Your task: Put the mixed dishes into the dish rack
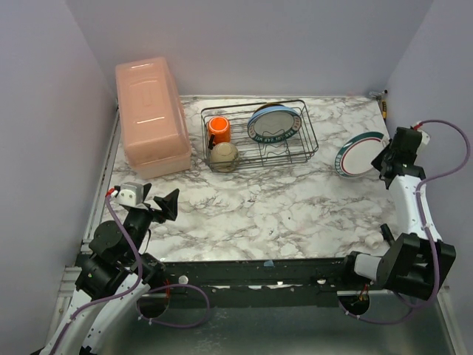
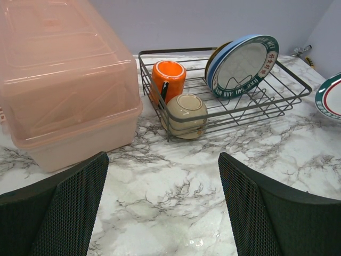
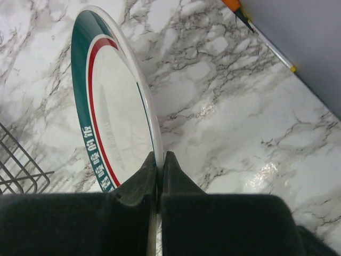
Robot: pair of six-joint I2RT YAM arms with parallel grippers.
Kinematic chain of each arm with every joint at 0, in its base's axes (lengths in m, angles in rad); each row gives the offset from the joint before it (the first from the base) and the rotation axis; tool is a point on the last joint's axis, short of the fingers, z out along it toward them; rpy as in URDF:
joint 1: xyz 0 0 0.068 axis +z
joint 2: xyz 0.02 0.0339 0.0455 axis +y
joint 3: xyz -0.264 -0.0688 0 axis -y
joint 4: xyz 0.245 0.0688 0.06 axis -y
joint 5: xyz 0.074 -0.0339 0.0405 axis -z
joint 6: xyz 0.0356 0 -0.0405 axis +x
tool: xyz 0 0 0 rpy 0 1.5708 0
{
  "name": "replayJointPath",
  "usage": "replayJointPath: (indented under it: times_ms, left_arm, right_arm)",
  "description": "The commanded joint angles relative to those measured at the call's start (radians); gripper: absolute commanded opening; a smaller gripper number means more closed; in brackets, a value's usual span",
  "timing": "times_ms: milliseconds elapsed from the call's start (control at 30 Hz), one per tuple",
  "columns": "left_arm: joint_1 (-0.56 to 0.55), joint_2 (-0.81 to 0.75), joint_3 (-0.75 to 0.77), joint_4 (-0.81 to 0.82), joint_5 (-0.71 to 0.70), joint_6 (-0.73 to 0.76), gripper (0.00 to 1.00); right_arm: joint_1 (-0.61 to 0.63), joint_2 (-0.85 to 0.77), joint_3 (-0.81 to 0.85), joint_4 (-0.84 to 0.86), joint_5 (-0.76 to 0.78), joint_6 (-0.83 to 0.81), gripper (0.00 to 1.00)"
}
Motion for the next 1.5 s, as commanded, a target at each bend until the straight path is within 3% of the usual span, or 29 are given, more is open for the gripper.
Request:
replayJointPath:
  times_ms: [0, 633, 733, 900, 1033, 1233, 1467]
  left_arm:
    - [-0.006, -0.01, -0.007, 0.014, 0.009, 0.006, 0.84]
    - [-0.006, -0.01, -0.008, 0.016, 0.006, 0.006, 0.84]
    - [-0.006, -0.01, -0.009, 0.016, 0.006, 0.006, 0.84]
    - [-0.006, -0.009, -0.009, 0.017, 0.006, 0.007, 0.84]
    - [-0.006, -0.008, -0.011, 0.017, 0.006, 0.007, 0.84]
    - [-0.006, -0.006, -0.011, 0.017, 0.008, 0.008, 0.84]
    - [-0.006, -0.001, -0.011, 0.015, -0.004, 0.01, 0.84]
  right_arm:
    - [0.048, -0.028, 0.081, -0.012, 0.121, -0.167, 0.0]
    - [0.194, -0.004, 0.331, 0.002, 0.115, -0.414, 0.0]
    - [0.198, -0.011, 0.374, 0.017, 0.016, -0.445, 0.0]
    - [0.21, -0.043, 0.388, 0.089, -0.367, -0.525, 0.0]
    - [0.222, -0.051, 0.375, 0.143, -0.572, -0.584, 0.0]
    - [0.317, -0.037, 0.342, 0.231, -0.629, -0.676, 0.0]
    - [0.505, 0.037, 0.344, 0.303, -0.537, -0.834, 0.0]
